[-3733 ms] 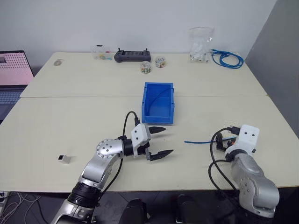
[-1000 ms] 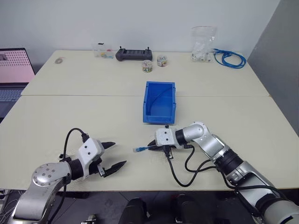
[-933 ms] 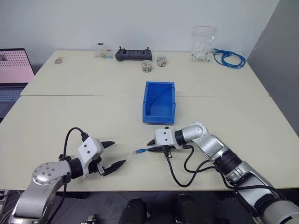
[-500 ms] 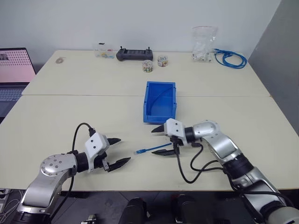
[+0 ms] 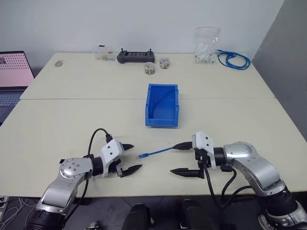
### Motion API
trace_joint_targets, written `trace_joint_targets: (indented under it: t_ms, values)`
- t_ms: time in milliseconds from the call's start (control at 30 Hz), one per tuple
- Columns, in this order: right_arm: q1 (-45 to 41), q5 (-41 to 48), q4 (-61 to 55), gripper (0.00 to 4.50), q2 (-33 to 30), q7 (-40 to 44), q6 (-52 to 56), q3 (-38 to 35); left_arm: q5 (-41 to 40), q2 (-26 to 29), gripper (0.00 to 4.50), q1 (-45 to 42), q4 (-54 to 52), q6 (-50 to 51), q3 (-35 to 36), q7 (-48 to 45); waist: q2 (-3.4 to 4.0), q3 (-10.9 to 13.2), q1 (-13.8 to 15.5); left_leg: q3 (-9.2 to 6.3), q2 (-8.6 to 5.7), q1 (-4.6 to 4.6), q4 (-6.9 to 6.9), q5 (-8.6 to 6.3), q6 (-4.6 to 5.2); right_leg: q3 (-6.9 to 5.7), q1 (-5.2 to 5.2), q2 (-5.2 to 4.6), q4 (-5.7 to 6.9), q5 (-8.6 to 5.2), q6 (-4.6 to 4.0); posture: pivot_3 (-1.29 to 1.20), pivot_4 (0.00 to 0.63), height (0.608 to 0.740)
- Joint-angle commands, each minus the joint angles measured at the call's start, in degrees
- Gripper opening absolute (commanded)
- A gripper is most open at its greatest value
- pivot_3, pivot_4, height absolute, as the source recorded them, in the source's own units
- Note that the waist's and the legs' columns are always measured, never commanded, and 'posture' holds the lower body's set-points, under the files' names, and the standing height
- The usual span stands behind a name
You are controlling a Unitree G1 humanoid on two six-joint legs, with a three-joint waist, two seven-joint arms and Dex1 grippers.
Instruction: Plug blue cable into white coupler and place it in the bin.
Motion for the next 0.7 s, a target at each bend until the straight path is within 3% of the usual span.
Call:
trace_joint_targets:
  t_ms: [33,67,200,700]
  values:
    - [-0.33,1.81,-2.56,4.43,-0.26,-1.64,1.96,-0.53,3.38,-0.11,4.50,-0.96,3.05,-2.47,-2.28,0.68,0.00,-0.01,0.05,0.00,-0.01,0.00,0.01,0.00,0.00,0.01,0.00,0.00,0.00,0.00,0.00,0.00,0.150,0.740]
    - [-0.64,2.06,-2.44,4.43,-0.21,-1.84,2.33,-0.66,3.84,-0.09,4.50,-1.31,3.87,-2.96,-2.66,0.69,0.00,-0.02,0.07,0.01,-0.01,0.00,0.01,0.00,0.00,0.01,0.01,-0.01,0.00,0.00,0.01,0.00,0.150,0.740]
    - [-1.64,3.24,-2.10,4.50,-0.20,-2.39,3.59,-1.33,4.85,0.31,3.81,-2.29,5.94,-3.82,-3.71,0.51,0.03,-0.06,0.07,0.01,-0.02,0.01,0.02,0.00,0.00,0.01,0.02,-0.01,-0.01,0.00,0.01,0.00,0.150,0.740]
    - [-1.77,7.37,-4.85,4.50,-2.53,-5.43,7.18,-3.68,6.42,4.39,0.61,-4.21,9.20,-1.07,-7.30,-1.96,0.18,-0.28,-0.14,0.02,0.01,0.14,0.00,0.00,0.01,0.02,0.07,0.04,0.05,0.00,0.01,0.00,0.150,0.740]
